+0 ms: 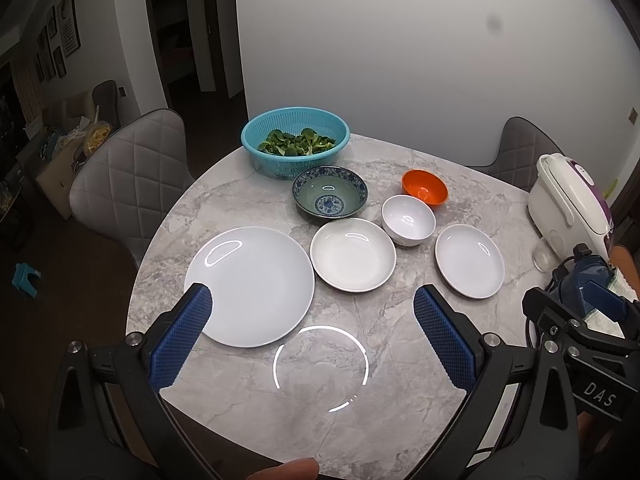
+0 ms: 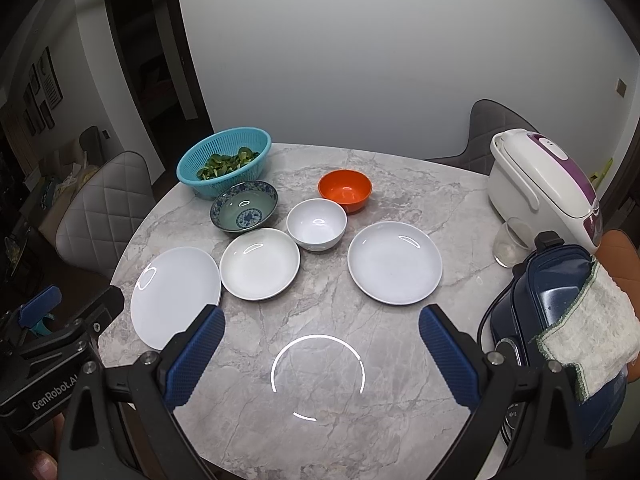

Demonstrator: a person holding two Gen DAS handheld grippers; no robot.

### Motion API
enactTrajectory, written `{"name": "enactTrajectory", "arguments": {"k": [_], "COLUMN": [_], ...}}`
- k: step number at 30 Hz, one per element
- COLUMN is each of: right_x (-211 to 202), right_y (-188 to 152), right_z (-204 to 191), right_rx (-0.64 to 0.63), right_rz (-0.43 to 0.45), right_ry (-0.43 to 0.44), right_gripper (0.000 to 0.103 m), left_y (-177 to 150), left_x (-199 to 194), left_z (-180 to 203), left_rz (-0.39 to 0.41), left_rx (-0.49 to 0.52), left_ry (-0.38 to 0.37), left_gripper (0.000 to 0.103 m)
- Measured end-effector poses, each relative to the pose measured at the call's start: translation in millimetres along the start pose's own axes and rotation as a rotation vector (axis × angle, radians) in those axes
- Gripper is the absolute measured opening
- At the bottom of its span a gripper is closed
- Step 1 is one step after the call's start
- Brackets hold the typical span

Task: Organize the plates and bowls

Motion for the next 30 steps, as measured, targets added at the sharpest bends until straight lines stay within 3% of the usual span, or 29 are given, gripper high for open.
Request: {"name": "enactTrajectory", "arguments": {"k": [30], "right_x": [1.2], "right_y": [-2.0], "right_z": [-0.6], "right_rx": [0.000], "right_rz": [-0.005], "right_ry": [0.001], "right_gripper": [0.100], "left_y": [0.7], "left_x": [1.2], "left_z": [1.5], "left_rz": [-0.004], "left_rx": [0.002], "left_ry": [0.000], "left_gripper": [0.102]}}
Point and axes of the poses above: each gripper's, at about its wrist camera, not at the fingertips, and x roughly the way its jaws point, z to its right, y to its top, the point moved 1 cm from there along x, roughly the way its jaws point, and after that the axes turned 6 degrees about -z, right-handed, at the moved point
